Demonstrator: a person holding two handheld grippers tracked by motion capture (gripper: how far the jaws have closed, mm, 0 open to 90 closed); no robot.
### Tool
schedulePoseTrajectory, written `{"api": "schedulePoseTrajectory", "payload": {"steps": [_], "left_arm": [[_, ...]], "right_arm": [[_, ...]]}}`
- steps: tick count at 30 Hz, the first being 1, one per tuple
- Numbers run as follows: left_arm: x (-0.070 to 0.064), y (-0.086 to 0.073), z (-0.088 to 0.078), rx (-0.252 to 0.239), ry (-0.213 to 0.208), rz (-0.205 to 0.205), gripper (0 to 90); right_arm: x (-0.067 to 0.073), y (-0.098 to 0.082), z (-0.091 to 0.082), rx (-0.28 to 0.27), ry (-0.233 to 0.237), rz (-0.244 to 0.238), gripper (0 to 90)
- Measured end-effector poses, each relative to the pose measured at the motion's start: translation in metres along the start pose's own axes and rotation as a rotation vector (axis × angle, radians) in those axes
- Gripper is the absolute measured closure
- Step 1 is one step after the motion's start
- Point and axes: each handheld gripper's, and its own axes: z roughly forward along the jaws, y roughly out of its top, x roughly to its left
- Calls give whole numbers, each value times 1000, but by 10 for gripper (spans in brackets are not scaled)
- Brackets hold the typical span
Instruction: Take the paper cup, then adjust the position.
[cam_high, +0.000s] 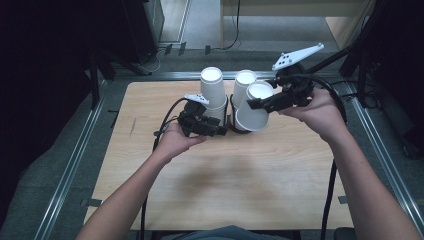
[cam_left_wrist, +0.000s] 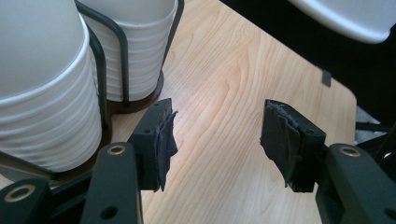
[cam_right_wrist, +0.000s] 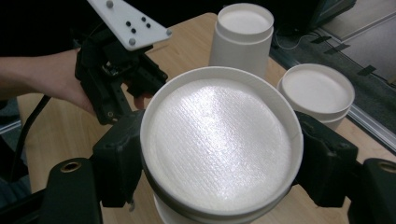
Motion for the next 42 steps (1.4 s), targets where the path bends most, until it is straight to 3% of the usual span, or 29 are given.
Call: {"api": "schedulePoseTrajectory", "payload": {"steps": [5, 9, 13, 16, 25, 28, 31, 36, 37, 39, 42], "left_arm": [[3, -8, -2, -14, -47, 11, 340], [3, -13, -3, 5, -53, 60, 253], [2, -20, -4, -15, -68, 66, 193], [2, -28, -3, -2, -71, 70, 163], [3, -47, -3, 33, -82, 75, 156], [5, -53, -3, 48, -106, 70, 148], [6, -57, -4, 44, -90, 95, 138], [8, -63, -2, 47, -89, 86, 127], [8, -63, -2, 57, -100, 91, 125], [6, -64, 2, 76, -80, 118, 123], [5, -65, 8, 82, -97, 134, 121]], "right_arm": [[7, -19, 9, 0, 15, -20, 257], [9, -34, 17, 9, 29, -10, 257], [12, -47, 25, 7, 41, -6, 257], [13, -57, 35, 7, 60, 5, 257], [21, -83, 65, 15, 118, -1, 257], [24, -91, 74, 11, 148, -19, 256], [25, -97, 84, 29, 177, -3, 257], [24, -101, 94, 29, 193, 4, 257], [23, -102, 96, 27, 193, 2, 257], [22, -105, 97, 16, 198, 13, 257], [21, -107, 102, 13, 210, 23, 256]]}}
